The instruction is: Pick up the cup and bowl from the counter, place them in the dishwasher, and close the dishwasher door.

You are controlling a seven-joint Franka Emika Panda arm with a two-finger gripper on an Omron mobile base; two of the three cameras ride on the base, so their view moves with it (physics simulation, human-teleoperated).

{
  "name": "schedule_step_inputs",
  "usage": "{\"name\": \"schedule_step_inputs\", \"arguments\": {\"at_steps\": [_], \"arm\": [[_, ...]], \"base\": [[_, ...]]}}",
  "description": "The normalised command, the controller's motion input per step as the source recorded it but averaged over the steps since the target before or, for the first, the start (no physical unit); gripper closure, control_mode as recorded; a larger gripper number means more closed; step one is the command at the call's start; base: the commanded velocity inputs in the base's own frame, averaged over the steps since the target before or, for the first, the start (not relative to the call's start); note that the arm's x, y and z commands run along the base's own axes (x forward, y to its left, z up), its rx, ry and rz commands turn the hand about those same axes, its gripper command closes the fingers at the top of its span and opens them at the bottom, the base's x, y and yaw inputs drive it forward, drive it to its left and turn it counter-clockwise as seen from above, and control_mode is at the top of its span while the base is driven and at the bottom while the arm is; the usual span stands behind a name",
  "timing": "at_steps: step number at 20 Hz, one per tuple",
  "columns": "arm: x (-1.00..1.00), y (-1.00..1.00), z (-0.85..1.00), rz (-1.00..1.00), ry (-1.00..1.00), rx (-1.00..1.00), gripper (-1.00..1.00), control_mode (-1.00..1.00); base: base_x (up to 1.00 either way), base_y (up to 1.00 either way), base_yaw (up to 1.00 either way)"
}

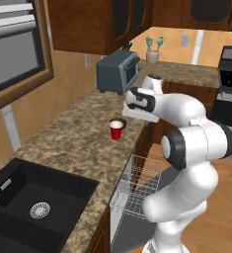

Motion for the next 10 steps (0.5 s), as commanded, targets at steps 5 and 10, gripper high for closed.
{"name": "schedule_step_inputs", "arguments": {"at_steps": [5,10], "arm": [[0.39,0.33,-0.38,-0.05,-0.08,0.01,-1.0,-1.0],[0.36,0.1,-0.28,-0.06,-0.08,0.01,-1.0,-1.0]], "base": [[0.0,0.0,0.0],[0.0,0.0,0.0]]}}
